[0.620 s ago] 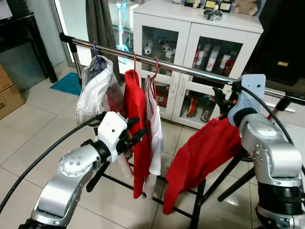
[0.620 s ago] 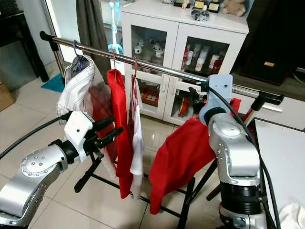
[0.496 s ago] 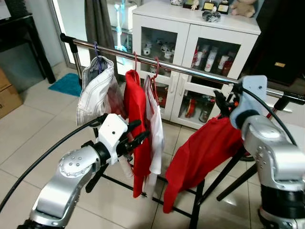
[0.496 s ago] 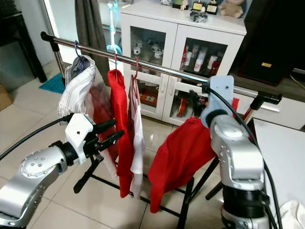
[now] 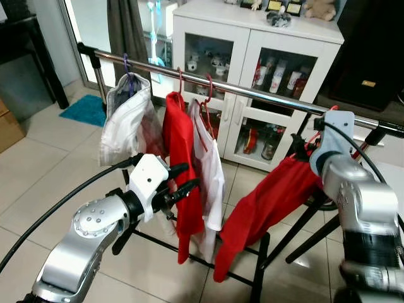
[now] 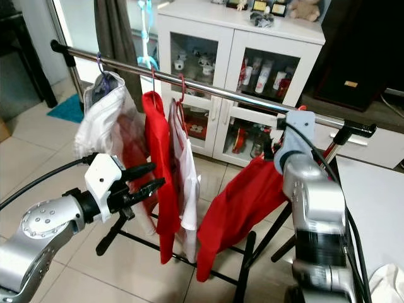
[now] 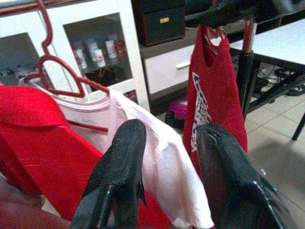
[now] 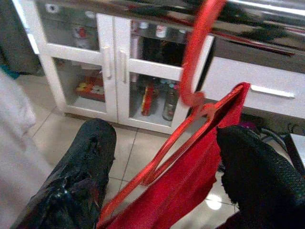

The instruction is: Hang hanger

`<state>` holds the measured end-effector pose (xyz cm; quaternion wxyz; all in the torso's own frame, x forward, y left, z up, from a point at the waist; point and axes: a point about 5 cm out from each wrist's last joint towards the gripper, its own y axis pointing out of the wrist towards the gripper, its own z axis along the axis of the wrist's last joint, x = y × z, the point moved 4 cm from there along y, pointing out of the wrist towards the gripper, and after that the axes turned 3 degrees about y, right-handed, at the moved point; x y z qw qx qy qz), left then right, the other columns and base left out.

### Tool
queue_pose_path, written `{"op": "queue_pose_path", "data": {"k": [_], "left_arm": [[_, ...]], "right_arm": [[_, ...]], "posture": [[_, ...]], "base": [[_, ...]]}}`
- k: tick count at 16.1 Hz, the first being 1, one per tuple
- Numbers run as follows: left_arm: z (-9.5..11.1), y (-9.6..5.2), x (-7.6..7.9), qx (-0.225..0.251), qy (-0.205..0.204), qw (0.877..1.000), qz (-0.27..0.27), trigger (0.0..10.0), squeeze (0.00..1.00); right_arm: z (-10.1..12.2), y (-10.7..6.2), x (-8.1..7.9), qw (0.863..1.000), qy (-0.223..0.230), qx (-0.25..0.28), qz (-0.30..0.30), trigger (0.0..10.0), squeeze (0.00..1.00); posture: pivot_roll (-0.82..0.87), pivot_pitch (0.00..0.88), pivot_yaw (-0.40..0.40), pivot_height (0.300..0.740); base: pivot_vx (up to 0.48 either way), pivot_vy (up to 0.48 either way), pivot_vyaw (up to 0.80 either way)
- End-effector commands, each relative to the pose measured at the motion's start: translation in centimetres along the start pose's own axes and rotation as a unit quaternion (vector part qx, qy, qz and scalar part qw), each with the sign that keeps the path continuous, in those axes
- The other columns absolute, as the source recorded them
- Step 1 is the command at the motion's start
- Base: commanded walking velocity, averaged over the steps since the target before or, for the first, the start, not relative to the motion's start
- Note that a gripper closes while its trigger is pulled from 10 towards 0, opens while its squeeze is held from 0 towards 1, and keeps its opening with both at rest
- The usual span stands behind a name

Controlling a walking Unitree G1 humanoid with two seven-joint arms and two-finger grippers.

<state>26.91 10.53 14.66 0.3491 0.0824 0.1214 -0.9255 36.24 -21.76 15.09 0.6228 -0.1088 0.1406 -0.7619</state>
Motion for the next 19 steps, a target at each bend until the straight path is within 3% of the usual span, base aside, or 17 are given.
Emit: {"op": "queue_pose_path", "data": {"k": [1, 5, 6, 8, 19], "left_arm": [[0.1, -0.1, 0.4, -0.002, 0.002, 1.0, -0.011, 10.0, 0.0], [0.1, -0.2, 0.6, -0.004, 0.005, 1.0, -0.012, 10.0, 0.0], [0.0, -0.2, 0.7, -0.004, 0.005, 1.0, -0.013, 10.0, 0.0], [0.0, -0.1, 0.8, -0.004, 0.006, 1.0, -0.015, 10.0, 0.0], [0.2, 0.0, 1.2, -0.003, 0.008, 1.0, -0.024, 10.0, 0.0]], "right_arm": [[0.2, 0.7, 0.8, 1.0, 0.02, -0.001, -0.018, 10.0, 0.0], [0.4, 1.9, 1.6, 0.999, 0.047, -0.004, -0.026, 10.0, 0.0], [0.5, 2.1, 1.9, 0.998, 0.051, -0.005, -0.028, 3.8, 0.0], [0.5, 2.4, 2.3, 0.998, 0.052, -0.004, -0.03, 0.0, 0.0], [-0.1, 2.8, 2.1, 0.999, 0.033, -0.016, -0.003, 0.0, 0.0]], "posture": [[-0.06, 0.0, -0.088, 0.74], [-0.06, 0.0, -0.098, 0.74], [-0.06, 0.0, -0.098, 0.74], [-0.06, 0.0, -0.101, 0.74], [-0.07, 0.0, -0.102, 0.74]], "base": [[0.0, 0.0, 0.0], [0.0, 0.0, 0.0], [0.0, 0.0, 0.0], [0.0, 0.0, 0.0], [0.0, 0.0, 0.0]]}}
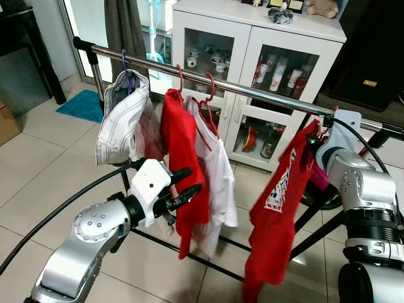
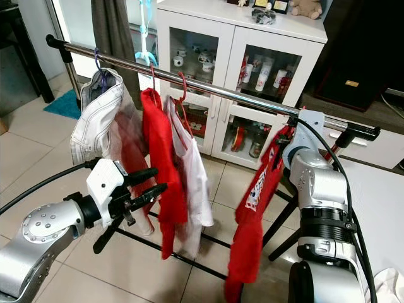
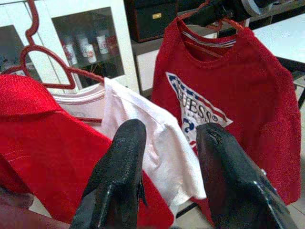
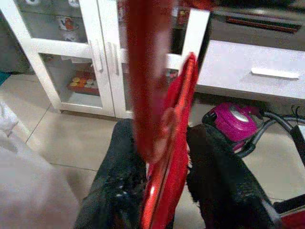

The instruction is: Hang hanger

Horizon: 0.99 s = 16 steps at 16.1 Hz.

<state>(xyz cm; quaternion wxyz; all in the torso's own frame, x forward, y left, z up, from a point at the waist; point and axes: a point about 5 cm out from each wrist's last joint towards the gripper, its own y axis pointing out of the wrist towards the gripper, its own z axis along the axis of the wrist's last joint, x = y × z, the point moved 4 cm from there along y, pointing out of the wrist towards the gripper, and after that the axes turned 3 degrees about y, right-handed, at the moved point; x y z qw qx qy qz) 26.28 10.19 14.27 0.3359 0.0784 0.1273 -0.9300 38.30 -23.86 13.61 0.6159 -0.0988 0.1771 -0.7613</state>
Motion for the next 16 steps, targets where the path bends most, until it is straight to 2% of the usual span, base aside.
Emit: {"op": "queue_pose_path", "data": {"k": [1, 8, 9, 10, 13, 14, 16], "left_arm": [[0.4, 0.1, 0.4, 0.002, 0.008, 1.0, -0.009, 10.0, 0.0], [0.4, 0.1, 0.4, 0.0, 0.011, 1.0, -0.012, 10.0, 0.0], [0.4, 0.1, 0.4, -0.001, 0.012, 1.0, -0.013, 10.0, 0.0], [0.4, 0.1, 0.4, -0.002, 0.012, 1.0, -0.013, 10.0, 0.0], [0.3, 0.1, 0.5, -0.004, 0.011, 1.0, -0.014, 10.0, 0.0], [0.3, 0.1, 0.6, -0.004, 0.011, 1.0, -0.015, 10.0, 0.0], [0.2, 0.1, 0.7, -0.005, 0.009, 1.0, -0.016, 10.0, 0.0]], "right_arm": [[0.4, 0.0, 0.5, 1.0, 0.0, 0.006, -0.003, 0.0, 0.0], [0.6, -0.3, 0.6, 0.999, -0.032, 0.004, 0.015, 0.0, 0.0], [0.3, -0.4, 0.3, 0.998, -0.054, -0.009, 0.031, 4.2, 0.0], [0.2, -0.4, 0.2, 0.998, -0.061, -0.015, 0.032, 10.0, 0.0], [0.5, -0.6, 0.0, 0.998, -0.046, -0.012, 0.042, 10.0, 0.0], [0.7, -0.6, 0.1, 0.998, -0.045, -0.009, 0.043, 10.0, 1.0], [1.3, -0.9, 0.3, 0.998, -0.045, -0.005, 0.044, 10.0, 1.0]], "posture": [[-0.07, 0.0, -0.101, 0.74], [-0.08, 0.0, -0.1, 0.74], [-0.08, 0.0, -0.1, 0.74], [-0.08, 0.0, -0.099, 0.74], [-0.09, 0.0, -0.102, 0.74], [-0.09, 0.0, -0.102, 0.74], [-0.1, 0.0, -0.103, 0.74]], "base": [[0.0, 0.0, 0.0], [0.0, 0.0, 0.0], [0.0, 0.0, 0.0], [0.0, 0.0, 0.0], [0.0, 0.0, 0.0], [0.0, 0.0, 0.0], [0.0, 0.0, 0.0]]}}
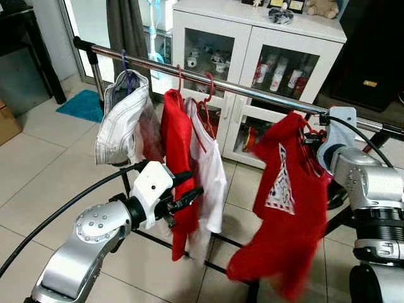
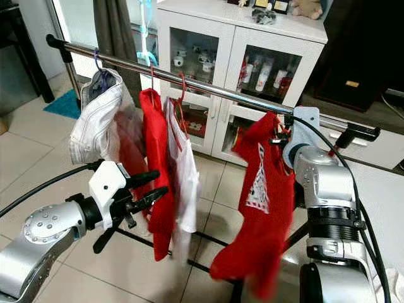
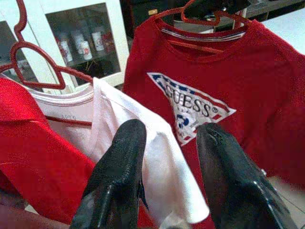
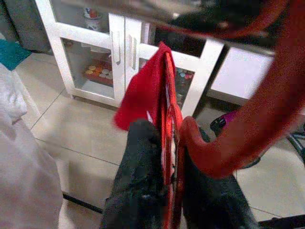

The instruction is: Hang hanger

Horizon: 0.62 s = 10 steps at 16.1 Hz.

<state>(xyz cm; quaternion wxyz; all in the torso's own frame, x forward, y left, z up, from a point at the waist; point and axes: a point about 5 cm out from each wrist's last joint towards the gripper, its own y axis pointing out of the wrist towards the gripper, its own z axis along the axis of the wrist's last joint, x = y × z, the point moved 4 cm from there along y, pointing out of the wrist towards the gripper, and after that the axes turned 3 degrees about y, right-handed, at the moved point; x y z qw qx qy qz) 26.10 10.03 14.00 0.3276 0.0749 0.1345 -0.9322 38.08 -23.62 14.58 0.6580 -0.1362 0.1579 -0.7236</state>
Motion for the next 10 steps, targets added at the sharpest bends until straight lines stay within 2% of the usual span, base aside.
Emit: {"op": "queue_pose_path", "data": {"k": [1, 4, 5, 10], "left_arm": [[0.4, 0.1, 0.5, 0.002, 0.008, 1.0, -0.008, 10.0, 0.0], [0.3, 0.3, 0.6, 0.001, 0.007, 1.0, -0.009, 10.0, 0.0], [0.3, 0.3, 0.6, 0.0, 0.008, 1.0, -0.008, 10.0, 0.0], [0.1, 0.4, 0.7, -0.001, 0.008, 1.0, -0.007, 10.0, 0.0]], "right_arm": [[0.7, -0.4, 0.7, 1.0, 0.005, 0.006, -0.002, 10.0, 1.0], [0.4, -0.7, 0.9, 1.0, -0.013, -0.012, 0.006, 10.0, 1.0], [0.2, -0.8, 0.8, 1.0, -0.018, -0.019, 0.011, 10.0, 0.0], [-1.1, -1.2, 0.9, 0.999, -0.011, -0.038, 0.017, 10.0, 0.0]], "posture": [[-0.1, 0.0, -0.103, 0.74], [-0.11, 0.0, -0.108, 0.74], [-0.11, 0.0, -0.113, 0.74], [-0.11, 0.0, -0.113, 0.74]], "base": [[0.0, 0.0, 0.0], [0.0, 0.0, 0.0], [0.0, 0.0, 0.0], [0.0, 0.0, 0.0]]}}
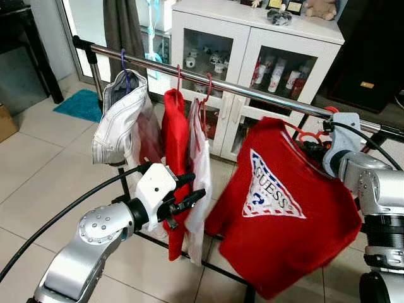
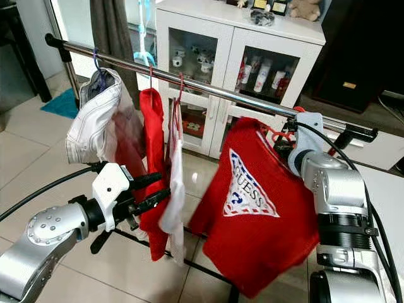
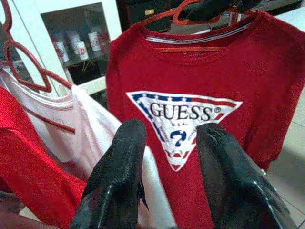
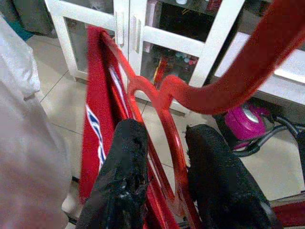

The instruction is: Hang hanger

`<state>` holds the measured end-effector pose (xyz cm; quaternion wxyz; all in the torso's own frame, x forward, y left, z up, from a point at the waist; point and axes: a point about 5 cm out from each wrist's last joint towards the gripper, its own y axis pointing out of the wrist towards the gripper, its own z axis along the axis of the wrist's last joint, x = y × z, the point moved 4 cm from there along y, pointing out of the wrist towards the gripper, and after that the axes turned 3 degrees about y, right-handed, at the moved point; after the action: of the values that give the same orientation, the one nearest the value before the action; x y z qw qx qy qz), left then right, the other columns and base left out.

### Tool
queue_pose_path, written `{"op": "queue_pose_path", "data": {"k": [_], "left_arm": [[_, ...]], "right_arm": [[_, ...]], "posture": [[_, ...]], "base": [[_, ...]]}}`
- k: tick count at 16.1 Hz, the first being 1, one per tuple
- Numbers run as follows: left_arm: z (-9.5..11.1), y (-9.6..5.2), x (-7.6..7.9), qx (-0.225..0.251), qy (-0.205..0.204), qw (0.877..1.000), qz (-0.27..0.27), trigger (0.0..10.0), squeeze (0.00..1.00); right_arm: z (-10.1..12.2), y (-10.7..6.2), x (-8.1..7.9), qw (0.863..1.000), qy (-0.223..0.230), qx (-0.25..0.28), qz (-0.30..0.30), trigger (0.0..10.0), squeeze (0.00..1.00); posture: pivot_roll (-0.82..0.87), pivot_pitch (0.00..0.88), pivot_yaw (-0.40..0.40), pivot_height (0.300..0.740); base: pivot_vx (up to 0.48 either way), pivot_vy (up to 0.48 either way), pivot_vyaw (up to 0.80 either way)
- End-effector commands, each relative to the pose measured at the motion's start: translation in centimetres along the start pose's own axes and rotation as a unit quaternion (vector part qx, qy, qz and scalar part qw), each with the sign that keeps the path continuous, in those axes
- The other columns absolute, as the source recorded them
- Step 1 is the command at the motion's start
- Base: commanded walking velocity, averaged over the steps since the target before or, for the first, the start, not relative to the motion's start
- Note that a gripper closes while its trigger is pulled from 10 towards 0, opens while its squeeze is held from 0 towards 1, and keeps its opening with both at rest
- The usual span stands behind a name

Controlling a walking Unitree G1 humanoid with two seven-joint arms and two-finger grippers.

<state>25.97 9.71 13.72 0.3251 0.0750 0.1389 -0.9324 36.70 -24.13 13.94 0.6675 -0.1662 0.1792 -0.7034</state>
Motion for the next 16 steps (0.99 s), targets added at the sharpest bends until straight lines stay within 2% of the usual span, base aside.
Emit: {"op": "queue_pose_path", "data": {"k": [1, 2, 8, 10, 12, 16], "left_arm": [[0.3, 0.1, 0.4, 0.002, 0.007, 1.0, -0.005, 10.0, 0.0], [0.3, 0.1, 0.4, 0.002, 0.008, 1.0, -0.005, 10.0, 0.0], [0.3, 0.1, 0.1, 0.0, 0.011, 1.0, -0.003, 10.0, 0.0], [0.3, 0.1, -0.1, 0.0, 0.011, 1.0, 0.0, 10.0, 0.0], [0.3, 0.1, -0.1, 0.001, 0.01, 1.0, 0.002, 10.0, 0.0], [0.4, -0.2, -0.4, 0.003, 0.009, 1.0, 0.01, 10.0, 0.0]], "right_arm": [[-0.1, -0.2, 0.2, 1.0, 0.002, -0.003, 0.001, 7.1, 0.0], [-0.1, -0.2, 0.2, 1.0, 0.009, 0.0, 0.003, 0.0, 0.0], [0.1, -0.3, -0.2, 1.0, 0.007, 0.009, 0.014, 0.0, 0.0], [0.2, -0.4, -0.7, 0.999, 0.016, 0.013, 0.029, 0.0, 0.0], [0.2, -0.4, -0.7, 1.0, 0.012, 0.017, 0.019, 0.0, 0.0], [0.0, -0.9, -2.3, 0.999, 0.025, 0.026, 0.033, 0.0, 0.0]], "posture": [[-0.11, 0.0, -0.113, 0.74], [-0.11, 0.0, -0.113, 0.74], [-0.11, 0.0, -0.108, 0.74], [-0.1, 0.0, -0.107, 0.74], [-0.1, 0.0, -0.104, 0.74], [-0.1, 0.0, -0.097, 0.74]], "base": [[0.0, 0.0, 0.0], [0.0, 0.0, 0.0], [0.0, 0.0, 0.0], [0.0, 0.0, 0.0], [0.0, 0.0, 0.0], [0.0, 0.0, 0.0]]}}
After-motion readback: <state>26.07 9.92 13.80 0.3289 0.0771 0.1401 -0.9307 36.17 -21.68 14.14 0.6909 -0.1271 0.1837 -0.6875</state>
